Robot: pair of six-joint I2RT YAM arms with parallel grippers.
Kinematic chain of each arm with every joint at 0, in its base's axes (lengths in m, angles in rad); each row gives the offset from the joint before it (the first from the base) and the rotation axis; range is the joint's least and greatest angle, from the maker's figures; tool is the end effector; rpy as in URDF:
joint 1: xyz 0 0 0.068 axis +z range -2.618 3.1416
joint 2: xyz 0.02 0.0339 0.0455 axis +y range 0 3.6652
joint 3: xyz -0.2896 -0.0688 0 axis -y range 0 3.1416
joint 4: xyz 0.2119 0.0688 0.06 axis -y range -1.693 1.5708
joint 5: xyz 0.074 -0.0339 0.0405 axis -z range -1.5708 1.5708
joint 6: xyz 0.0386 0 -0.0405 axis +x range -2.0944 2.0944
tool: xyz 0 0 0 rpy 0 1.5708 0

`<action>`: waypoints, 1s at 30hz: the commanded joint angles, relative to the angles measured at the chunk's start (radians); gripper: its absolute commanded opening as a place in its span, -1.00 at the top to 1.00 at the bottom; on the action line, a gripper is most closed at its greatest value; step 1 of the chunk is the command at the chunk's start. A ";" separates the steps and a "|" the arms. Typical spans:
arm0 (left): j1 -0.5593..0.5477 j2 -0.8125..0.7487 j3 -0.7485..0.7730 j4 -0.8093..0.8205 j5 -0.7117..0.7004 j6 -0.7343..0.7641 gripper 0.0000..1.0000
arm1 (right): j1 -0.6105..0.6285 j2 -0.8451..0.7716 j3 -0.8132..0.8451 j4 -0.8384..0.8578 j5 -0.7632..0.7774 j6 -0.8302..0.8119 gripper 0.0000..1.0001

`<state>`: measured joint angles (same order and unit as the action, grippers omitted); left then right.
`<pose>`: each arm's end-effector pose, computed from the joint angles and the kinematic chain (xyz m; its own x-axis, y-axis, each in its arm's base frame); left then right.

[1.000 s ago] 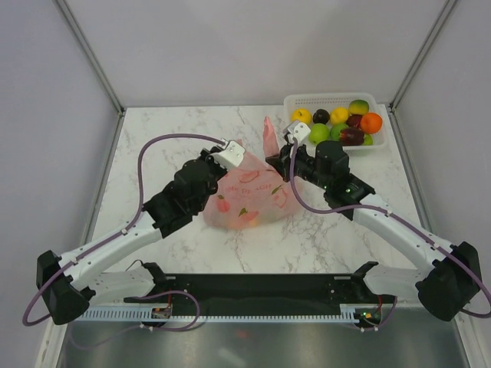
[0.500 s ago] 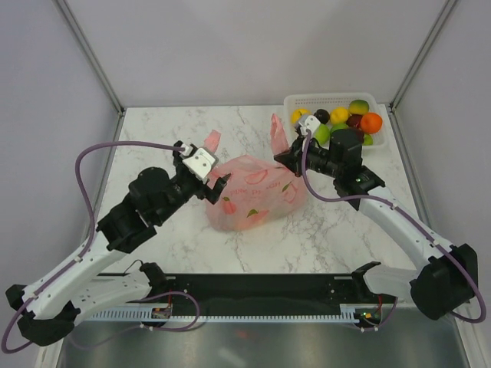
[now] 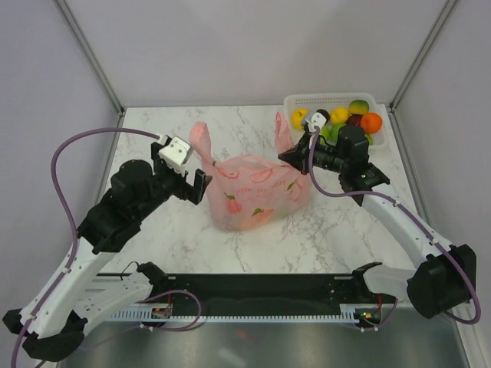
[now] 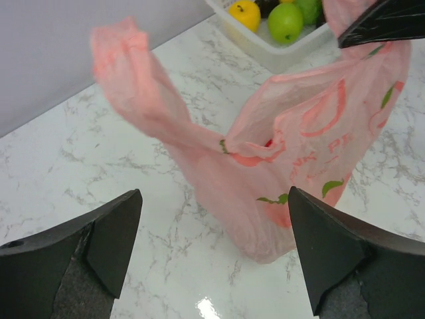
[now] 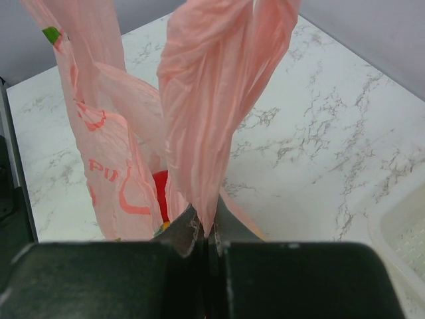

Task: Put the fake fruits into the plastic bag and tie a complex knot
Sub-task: Tie the plastic bag at the center of the board.

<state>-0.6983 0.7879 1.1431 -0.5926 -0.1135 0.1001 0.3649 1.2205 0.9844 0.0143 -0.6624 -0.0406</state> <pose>0.0815 -0.0627 0.4223 -0.1238 0.2336 -0.9644 0.5697 0.8125 0.1236 0.2181 0.1087 0.3713 -0.1712 -0.0996 -0.9802 -0.8495 0.5189 0.0956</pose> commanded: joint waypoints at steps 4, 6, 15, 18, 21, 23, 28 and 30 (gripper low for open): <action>0.161 0.017 -0.042 0.019 0.225 -0.036 -0.97 | -0.020 -0.003 0.045 0.032 -0.065 -0.022 1.00; 0.195 0.010 -0.062 0.056 0.259 -0.039 -0.98 | -0.026 -0.006 0.045 0.032 -0.066 -0.022 1.00; 0.299 0.048 -0.178 0.250 0.429 -0.005 -0.98 | -0.038 -0.016 0.037 0.026 -0.089 -0.031 1.00; 0.341 0.079 -0.172 0.280 0.477 -0.016 -0.97 | -0.043 -0.016 0.037 0.023 -0.095 -0.036 1.00; 0.373 0.076 -0.195 0.353 0.518 -0.030 -0.95 | -0.050 -0.018 0.036 0.018 -0.100 -0.038 1.00; 0.390 0.056 -0.250 0.440 0.584 -0.042 -0.94 | -0.052 -0.019 0.036 0.016 -0.106 -0.038 1.00; 0.419 0.077 -0.330 0.678 0.718 -0.086 -0.94 | -0.055 -0.016 0.037 0.016 -0.118 -0.039 1.00; 0.419 0.103 -0.322 0.698 0.729 -0.086 -0.94 | -0.055 -0.012 0.040 0.016 -0.131 -0.038 1.00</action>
<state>-0.2859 0.8642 0.8139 -0.0677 0.5140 0.0589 0.3157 1.2224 0.9844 0.0036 -0.7399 -0.0566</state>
